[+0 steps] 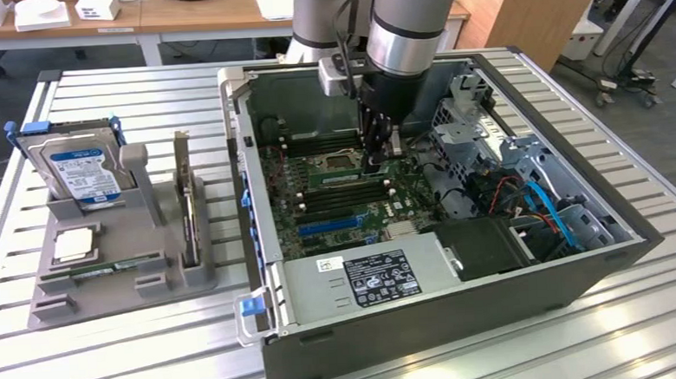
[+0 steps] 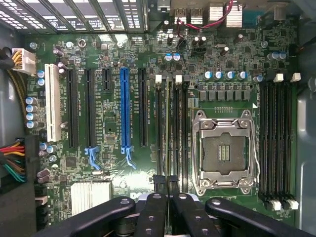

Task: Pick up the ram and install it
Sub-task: 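Insert the ram into the slot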

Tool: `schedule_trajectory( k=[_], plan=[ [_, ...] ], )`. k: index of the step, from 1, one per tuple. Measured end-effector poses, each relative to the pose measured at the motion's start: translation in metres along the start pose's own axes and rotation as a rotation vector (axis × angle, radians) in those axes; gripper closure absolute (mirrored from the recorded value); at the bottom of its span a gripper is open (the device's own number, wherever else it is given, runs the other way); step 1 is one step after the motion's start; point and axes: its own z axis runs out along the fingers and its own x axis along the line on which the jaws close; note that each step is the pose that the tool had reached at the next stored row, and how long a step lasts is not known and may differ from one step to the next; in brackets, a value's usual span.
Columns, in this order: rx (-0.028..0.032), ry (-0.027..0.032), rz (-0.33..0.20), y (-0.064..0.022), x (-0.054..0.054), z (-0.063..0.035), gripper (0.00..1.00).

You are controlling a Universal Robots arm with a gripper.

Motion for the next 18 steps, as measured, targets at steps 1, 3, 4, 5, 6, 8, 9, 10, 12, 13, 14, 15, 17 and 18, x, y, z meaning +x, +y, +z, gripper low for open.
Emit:
schedule_trajectory(
  k=[1,3,4,5,6,8,9,10,12,13,14,15,17,18],
  plan=[
    [0.0,-0.0001,0.0,0.0,0.0,0.0001,0.88],
    [0.0001,-0.0003,0.0,0.0001,0.0,0.0015,0.88],
    [0.0001,-0.0002,0.0,0.0002,0.0,0.0024,0.88],
    [0.0,-0.0002,0.0,0.0003,0.0,0.0034,0.88],
    [0.0001,-0.0002,0.0,0.0003,0.0,0.0045,0.88],
    [0.0001,-0.0002,0.0,0.0003,0.0,0.0064,0.88],
    [0.0001,-0.0001,0.0,0.0002,0.0,0.0073,0.88],
    [0.0,-0.0001,0.0,0.0002,0.0,0.0082,0.88],
    [-0.0001,0.0,0.0,0.0002,0.0,0.0088,0.88],
    [0.0,0.0,0.0,0.0002,0.0,0.0088,0.88],
    [0.0,0.0,0.0,0.0002,0.0,0.0088,0.88],
    [0.0001,-0.0002,0.0,0.0003,0.001,0.0089,0.88],
    [0.0,-0.0001,0.0,0.0001,0.003,0.012,0.88],
    [0.0,0.0001,0.0,0.0001,0.003,0.012,0.88]
  ],
)
